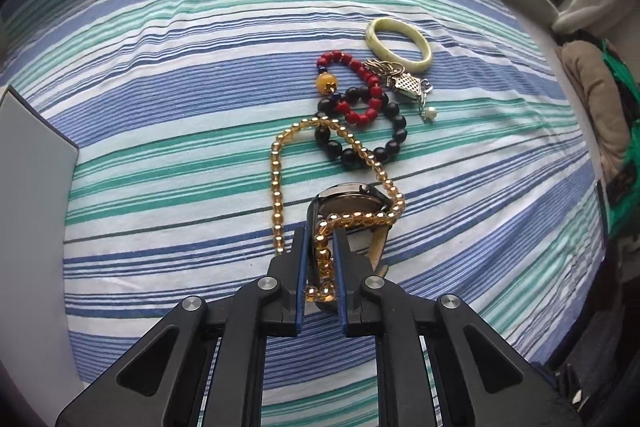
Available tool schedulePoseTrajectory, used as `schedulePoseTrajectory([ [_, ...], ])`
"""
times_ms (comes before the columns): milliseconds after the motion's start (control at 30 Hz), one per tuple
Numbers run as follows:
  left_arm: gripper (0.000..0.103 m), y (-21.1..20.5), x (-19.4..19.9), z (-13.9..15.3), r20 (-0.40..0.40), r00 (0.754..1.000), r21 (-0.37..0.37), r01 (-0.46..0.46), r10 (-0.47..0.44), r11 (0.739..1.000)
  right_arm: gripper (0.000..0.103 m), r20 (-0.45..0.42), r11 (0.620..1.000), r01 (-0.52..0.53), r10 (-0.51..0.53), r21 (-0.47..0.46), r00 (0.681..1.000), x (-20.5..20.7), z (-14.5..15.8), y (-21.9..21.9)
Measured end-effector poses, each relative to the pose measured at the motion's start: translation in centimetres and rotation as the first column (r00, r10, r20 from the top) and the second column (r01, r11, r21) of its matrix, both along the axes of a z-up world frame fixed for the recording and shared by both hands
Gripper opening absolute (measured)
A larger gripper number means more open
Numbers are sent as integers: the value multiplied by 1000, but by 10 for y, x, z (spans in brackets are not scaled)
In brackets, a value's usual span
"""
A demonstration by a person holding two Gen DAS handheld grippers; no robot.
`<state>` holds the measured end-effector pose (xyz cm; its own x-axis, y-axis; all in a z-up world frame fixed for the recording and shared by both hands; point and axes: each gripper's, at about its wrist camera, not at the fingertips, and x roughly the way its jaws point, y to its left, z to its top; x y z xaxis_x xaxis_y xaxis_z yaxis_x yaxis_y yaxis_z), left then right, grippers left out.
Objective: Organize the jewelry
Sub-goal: 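Reach the left tool down and close on the gold bead necklace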
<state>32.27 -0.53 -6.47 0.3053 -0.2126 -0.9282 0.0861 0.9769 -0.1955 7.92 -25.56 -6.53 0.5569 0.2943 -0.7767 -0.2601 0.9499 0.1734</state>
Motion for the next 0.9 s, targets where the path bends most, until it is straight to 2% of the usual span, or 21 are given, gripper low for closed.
schedulePoseTrajectory([
  [133, 10, 5, -5, -7, -10, 1000, -36, 13, -13, 999, 81, 7, 1000, -3, 3, 6, 1000, -3, 2, -1],
  [233, 10, -4, -6, -6, 3, 998, 20, 57, -57, 998, 81, 3, 1000, 4, -4, 7, 1000, -2, 1, -3],
  [400, 19, -17, -3, -11, 10, 992, 100, 125, -127, 987, 81, 0, 1000, 4, -4, 14, 1000, -5, 0, -4],
  [467, 18, -17, -2, -14, 12, 992, 108, 123, -125, 987, 81, 0, 1000, 4, -4, 14, 1000, -5, 0, -4],
  [500, 14, -17, -2, -16, 10, 993, 109, 114, -116, 987, 81, -1, 1000, 5, -5, 15, 1000, -6, 0, -4],
  [533, 7, -15, -2, -16, 8, 995, 103, 101, -102, 990, 81, -2, 1000, 5, -5, 16, 1000, -6, 0, -4],
  [633, 7, -6, -5, -7, 4, 996, 22, 83, -84, 996, 81, -3, 1000, 8, -8, 14, 1000, -6, -1, -5],
  [900, 8, 0, -14, 5, -13, 994, 10, 109, -109, 994, 81, -11, 1000, 7, -7, 24, 1000, -5, -3, -3],
])
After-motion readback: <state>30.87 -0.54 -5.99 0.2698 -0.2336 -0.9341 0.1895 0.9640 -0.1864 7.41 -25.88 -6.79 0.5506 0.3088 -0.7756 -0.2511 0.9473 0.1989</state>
